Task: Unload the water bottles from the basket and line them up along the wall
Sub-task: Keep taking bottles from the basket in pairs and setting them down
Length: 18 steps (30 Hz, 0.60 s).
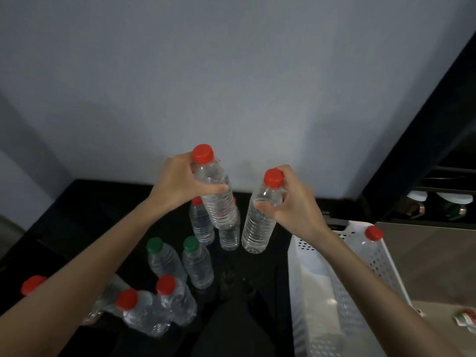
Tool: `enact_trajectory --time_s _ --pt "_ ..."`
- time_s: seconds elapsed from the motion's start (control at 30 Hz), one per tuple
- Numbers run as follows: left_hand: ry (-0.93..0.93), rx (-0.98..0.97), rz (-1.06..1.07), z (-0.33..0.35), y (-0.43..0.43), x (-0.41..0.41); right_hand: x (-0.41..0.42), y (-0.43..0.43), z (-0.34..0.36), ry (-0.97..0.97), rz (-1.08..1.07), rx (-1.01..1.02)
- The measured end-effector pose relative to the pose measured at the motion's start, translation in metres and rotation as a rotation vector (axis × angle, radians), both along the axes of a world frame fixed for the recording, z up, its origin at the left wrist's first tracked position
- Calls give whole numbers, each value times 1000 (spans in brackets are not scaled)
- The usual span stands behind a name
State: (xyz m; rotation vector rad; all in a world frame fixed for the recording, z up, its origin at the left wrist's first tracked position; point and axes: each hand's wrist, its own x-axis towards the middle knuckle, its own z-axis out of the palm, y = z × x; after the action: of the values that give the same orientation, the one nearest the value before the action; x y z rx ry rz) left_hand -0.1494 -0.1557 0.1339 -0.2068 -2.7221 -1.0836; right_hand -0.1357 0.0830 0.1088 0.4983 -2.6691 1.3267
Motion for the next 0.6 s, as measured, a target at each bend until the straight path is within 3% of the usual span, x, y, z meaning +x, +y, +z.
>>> enact_trajectory --time_s 0.3,0.6 --pt "-139 -56 15 -40 -96 -14 -11 -64 -58 -169 25 153" --pt "-332 -80 6 -124 -130 -45 -14 -91 -110 -334 -1 203"
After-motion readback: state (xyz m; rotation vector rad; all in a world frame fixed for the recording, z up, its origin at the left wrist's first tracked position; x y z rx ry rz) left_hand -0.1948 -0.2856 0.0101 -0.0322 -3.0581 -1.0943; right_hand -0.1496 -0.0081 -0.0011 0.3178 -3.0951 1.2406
